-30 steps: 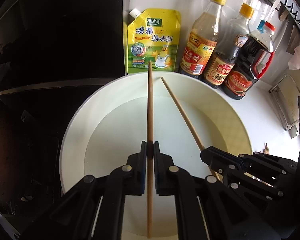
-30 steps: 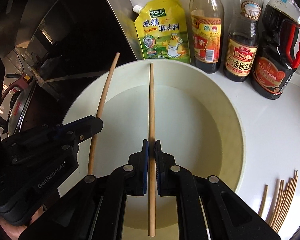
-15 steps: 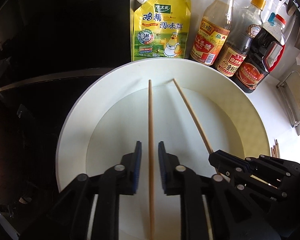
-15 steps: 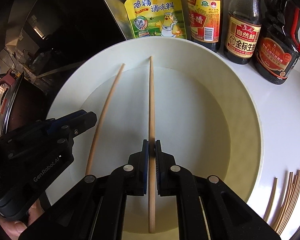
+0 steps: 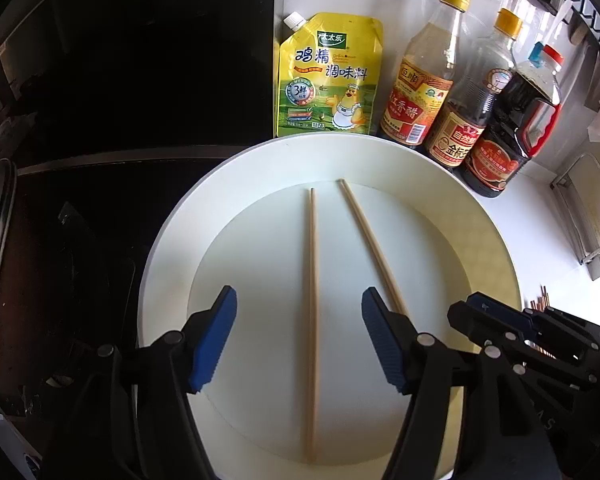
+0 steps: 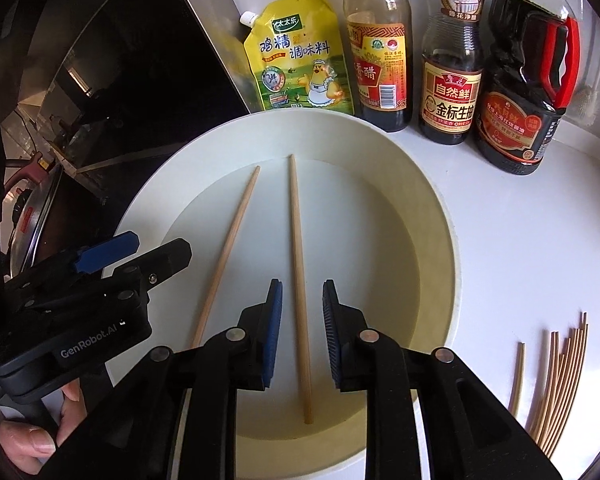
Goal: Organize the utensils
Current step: 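Open both tools to drop the chopsticks into the basin water, then move both open tools back to the chopstick bundle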
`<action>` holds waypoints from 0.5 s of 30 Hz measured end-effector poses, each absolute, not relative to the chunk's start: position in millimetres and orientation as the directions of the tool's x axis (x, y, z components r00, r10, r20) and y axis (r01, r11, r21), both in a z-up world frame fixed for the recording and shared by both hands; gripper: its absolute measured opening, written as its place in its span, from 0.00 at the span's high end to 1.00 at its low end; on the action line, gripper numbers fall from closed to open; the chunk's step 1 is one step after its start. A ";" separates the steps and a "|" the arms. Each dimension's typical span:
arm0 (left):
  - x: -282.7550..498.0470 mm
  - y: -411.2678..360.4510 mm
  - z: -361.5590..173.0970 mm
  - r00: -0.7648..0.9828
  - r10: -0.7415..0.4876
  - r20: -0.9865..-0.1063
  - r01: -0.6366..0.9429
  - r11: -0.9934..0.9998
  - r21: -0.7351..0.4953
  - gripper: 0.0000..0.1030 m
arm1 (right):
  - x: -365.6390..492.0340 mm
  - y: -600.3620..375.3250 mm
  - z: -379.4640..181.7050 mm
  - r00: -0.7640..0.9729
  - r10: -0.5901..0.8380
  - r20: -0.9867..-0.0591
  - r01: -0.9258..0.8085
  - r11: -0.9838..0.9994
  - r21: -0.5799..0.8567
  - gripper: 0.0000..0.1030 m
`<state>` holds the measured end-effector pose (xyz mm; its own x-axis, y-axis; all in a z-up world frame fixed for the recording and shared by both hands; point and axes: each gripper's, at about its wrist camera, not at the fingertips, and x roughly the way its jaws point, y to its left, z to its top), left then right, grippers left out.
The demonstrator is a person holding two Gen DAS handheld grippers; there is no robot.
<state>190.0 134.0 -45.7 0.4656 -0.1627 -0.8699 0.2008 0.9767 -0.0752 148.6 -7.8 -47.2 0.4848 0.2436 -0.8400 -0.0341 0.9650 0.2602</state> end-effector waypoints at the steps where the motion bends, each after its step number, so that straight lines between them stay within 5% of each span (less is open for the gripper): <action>1: 187.2 134.1 -43.8 0.465 -0.164 -0.870 0.202 0.976 -0.076 0.37 | 144.8 -8.7 -44.6 0.490 0.242 -0.838 -0.035 0.966 0.258 0.81; 9: 155.7 136.6 -28.0 0.476 -0.182 -0.860 0.195 0.976 -0.098 0.30 | 106.6 -28.1 -36.2 0.520 0.243 -0.819 -0.049 0.965 0.256 0.74; 15: 127.0 129.6 -15.4 0.497 -0.175 -0.850 0.189 0.978 -0.091 0.12 | 68.1 -54.0 -36.3 0.530 0.229 -0.817 -0.056 0.970 0.235 0.67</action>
<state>127.0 129.6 -15.4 0.4974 -0.1753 -0.8496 0.1895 0.9777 -0.0909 68.1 -54.0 -36.3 0.5299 0.2286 -0.8167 -0.0563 0.9703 0.2351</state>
